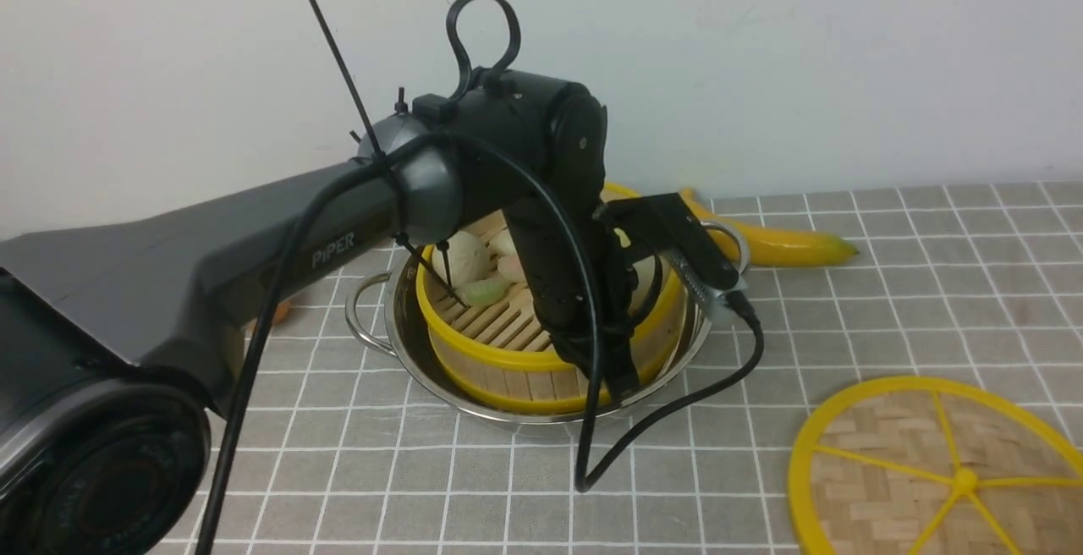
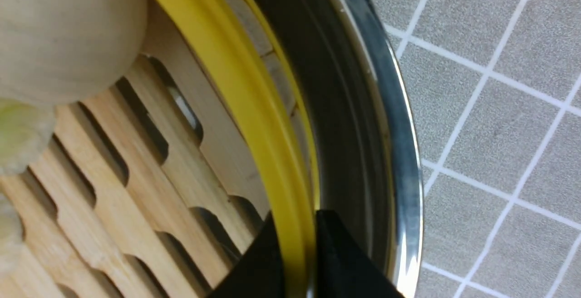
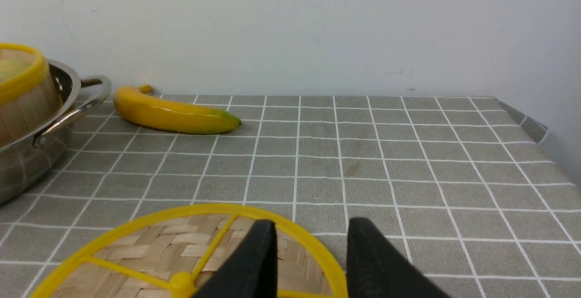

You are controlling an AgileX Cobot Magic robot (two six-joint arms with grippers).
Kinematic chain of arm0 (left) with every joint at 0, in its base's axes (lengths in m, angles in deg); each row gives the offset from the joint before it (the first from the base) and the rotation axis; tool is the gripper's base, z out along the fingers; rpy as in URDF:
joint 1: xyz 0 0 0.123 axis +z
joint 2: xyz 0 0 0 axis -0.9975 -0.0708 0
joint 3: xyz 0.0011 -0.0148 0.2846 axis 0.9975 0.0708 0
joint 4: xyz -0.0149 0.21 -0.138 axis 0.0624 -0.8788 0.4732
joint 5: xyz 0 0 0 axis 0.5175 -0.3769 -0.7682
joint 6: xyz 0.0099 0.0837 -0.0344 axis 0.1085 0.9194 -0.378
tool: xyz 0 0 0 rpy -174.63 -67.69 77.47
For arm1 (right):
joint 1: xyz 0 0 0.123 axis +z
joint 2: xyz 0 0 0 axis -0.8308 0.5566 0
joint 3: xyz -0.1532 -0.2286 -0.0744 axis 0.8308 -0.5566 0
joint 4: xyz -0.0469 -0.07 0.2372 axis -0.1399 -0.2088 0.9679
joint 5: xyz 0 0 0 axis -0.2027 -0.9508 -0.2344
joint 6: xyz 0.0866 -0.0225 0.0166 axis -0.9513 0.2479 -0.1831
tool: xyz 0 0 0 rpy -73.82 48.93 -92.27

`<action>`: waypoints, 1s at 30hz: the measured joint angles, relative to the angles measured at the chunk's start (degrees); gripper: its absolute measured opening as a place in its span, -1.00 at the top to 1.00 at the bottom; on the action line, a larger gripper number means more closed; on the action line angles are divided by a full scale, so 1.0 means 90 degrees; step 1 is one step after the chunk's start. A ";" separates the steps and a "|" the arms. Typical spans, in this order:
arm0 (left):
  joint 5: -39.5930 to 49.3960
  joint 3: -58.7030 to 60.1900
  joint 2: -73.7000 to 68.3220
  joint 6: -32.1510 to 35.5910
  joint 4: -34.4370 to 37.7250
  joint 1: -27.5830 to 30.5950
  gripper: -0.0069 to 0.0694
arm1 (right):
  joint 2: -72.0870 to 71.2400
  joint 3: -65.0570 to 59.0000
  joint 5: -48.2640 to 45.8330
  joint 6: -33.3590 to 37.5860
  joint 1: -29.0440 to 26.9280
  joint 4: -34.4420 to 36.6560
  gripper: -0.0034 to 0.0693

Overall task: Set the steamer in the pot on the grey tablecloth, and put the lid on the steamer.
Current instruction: 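Place the bamboo steamer basket with dumplings into the steel pot with the left gripper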

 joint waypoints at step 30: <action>0.0146 -0.0116 -0.0322 -0.0208 -0.0072 0.0000 0.03 | 0.0000 0.0000 0.0000 0.0000 0.0000 0.0000 0.24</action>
